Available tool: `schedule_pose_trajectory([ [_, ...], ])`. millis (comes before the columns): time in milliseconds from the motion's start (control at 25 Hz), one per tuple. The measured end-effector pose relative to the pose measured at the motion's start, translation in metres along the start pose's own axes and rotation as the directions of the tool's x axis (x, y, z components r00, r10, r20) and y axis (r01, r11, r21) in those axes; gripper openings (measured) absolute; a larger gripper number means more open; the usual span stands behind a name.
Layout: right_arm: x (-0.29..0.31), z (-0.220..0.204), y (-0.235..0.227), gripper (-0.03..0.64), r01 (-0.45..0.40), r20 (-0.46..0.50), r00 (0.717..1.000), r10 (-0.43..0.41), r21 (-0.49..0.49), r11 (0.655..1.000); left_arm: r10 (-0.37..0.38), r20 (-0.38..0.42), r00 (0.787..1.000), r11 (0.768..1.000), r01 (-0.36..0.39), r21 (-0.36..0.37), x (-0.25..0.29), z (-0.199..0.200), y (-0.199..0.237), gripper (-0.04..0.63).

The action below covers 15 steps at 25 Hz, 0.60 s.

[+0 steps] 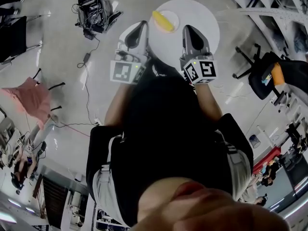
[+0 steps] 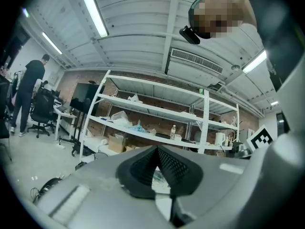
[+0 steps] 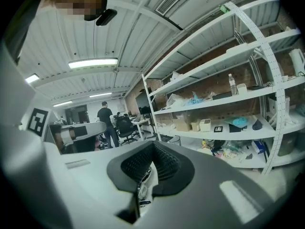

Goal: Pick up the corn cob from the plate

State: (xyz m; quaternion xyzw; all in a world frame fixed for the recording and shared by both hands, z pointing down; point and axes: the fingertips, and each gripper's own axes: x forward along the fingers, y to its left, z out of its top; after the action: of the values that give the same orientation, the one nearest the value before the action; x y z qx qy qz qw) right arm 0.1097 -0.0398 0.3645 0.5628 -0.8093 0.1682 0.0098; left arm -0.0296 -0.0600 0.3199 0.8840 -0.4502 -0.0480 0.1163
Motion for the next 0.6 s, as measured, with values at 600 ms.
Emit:
schedule_pose_trajectory([
  [600, 0.019, -0.026, -0.009, 0.008, 0.035, -0.037, 0.999, -0.035, -0.003, 0.999, 0.011, 0.001, 1.0, 1.0, -0.011, 0.026, 0.024, -0.019, 0.023, 0.003],
])
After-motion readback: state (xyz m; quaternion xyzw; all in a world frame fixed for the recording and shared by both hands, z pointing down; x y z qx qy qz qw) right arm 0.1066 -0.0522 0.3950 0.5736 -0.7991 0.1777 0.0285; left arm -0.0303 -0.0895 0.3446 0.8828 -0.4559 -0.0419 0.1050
